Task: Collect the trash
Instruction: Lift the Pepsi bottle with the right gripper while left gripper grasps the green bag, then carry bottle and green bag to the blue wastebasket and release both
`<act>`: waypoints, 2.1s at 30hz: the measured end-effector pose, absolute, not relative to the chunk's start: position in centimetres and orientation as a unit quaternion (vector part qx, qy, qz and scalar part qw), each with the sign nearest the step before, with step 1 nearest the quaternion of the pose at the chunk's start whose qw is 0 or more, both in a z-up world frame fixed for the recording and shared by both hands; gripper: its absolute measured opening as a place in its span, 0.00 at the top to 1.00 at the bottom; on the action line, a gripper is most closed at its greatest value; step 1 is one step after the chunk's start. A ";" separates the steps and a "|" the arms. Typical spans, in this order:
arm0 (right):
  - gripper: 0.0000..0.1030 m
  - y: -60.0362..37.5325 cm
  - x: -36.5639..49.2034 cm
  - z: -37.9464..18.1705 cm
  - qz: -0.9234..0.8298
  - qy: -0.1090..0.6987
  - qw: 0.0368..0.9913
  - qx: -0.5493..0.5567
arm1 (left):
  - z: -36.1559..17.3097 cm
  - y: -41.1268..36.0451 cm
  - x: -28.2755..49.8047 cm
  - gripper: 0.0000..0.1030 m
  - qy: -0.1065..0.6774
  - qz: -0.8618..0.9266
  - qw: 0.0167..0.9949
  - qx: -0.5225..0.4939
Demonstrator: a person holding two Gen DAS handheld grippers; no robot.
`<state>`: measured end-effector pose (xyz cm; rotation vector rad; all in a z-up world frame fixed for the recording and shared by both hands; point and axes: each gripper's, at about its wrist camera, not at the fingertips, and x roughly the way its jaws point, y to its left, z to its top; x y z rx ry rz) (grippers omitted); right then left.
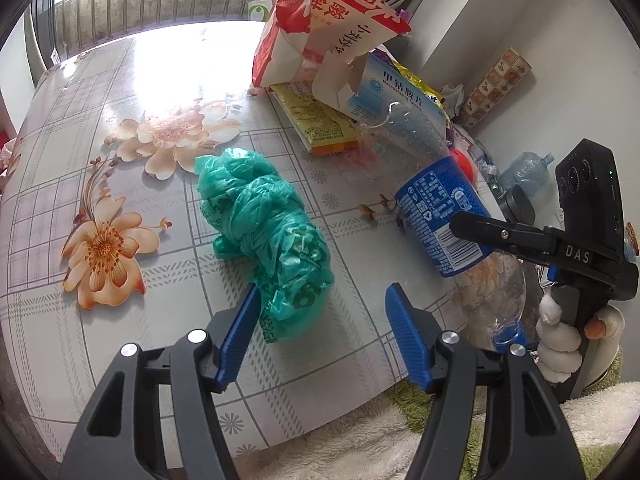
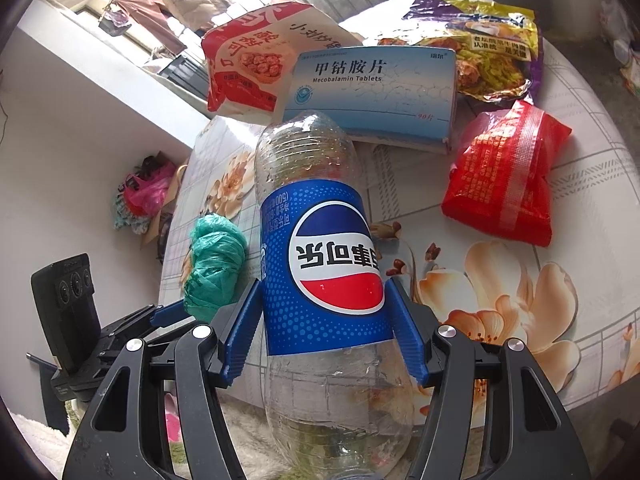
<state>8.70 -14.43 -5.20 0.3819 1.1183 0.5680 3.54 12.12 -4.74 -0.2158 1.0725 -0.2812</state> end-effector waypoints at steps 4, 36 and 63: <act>0.43 -14.6 8.6 -5.3 0.264 0.518 0.794 0.177 | -3.7 12.7 2.7 0.36 0.494 -0.130 0.851 -0.120; 0.36 -14.2 7.1 -5.5 0.236 0.540 0.796 0.140 | -6.5 12.5 5.9 0.52 0.477 -0.069 0.867 -0.125; 0.41 -18.9 4.7 -0.3 0.308 0.458 0.807 0.209 | 0.9 10.0 2.5 0.62 0.403 -0.152 0.898 -0.091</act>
